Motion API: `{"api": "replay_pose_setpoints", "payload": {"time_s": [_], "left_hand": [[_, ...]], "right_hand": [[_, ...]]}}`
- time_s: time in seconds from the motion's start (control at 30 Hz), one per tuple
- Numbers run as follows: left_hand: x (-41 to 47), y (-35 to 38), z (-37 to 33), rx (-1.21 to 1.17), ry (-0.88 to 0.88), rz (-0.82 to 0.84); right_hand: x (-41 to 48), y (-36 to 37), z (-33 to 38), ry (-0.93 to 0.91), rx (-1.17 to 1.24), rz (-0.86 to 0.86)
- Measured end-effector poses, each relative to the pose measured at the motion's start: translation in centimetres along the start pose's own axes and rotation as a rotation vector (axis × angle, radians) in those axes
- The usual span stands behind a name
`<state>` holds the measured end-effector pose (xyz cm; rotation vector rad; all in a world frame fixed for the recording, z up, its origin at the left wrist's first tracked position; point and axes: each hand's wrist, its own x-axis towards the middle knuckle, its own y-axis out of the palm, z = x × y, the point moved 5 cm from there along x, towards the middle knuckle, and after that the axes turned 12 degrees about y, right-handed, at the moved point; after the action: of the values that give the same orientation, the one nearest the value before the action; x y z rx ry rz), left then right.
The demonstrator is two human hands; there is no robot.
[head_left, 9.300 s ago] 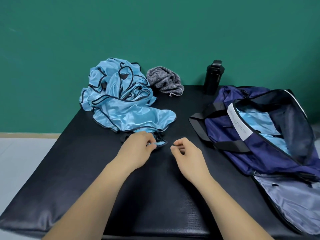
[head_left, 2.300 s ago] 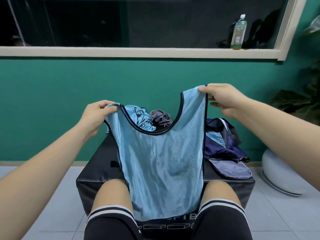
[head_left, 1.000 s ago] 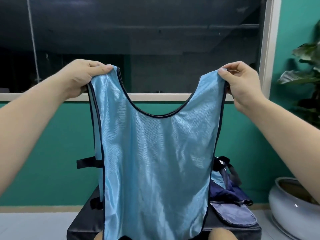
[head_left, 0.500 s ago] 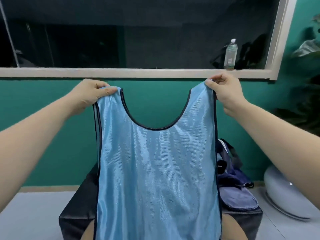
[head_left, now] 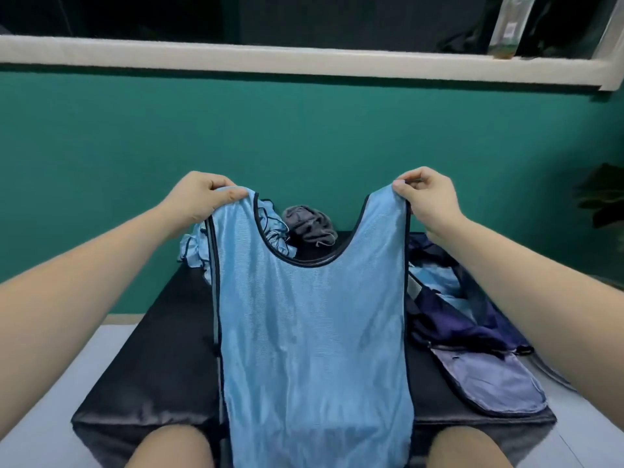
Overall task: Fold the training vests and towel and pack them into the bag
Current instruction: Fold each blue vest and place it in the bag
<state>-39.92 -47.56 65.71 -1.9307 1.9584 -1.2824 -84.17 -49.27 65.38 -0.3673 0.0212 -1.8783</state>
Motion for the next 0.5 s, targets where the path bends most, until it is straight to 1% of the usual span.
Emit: {"api": "replay_pose_setpoints", "payload": {"time_s": [0.2,0.33,0.5], "left_hand": [[2.8,4.6,6.0,0.051,-0.087,-0.017],[5.2,7.1,10.1,0.13,-0.127,0.023],[7.8,10.0,15.2,0.266,-0.128,0.13]], "right_hand": [[4.3,2.9,-5.7,0.057,-0.065,0.019],[7.8,5.4,-8.8,0.083,-0.149,0.029],[12.0,9.0,-12.1,0.101,-0.301,0.048]]}}
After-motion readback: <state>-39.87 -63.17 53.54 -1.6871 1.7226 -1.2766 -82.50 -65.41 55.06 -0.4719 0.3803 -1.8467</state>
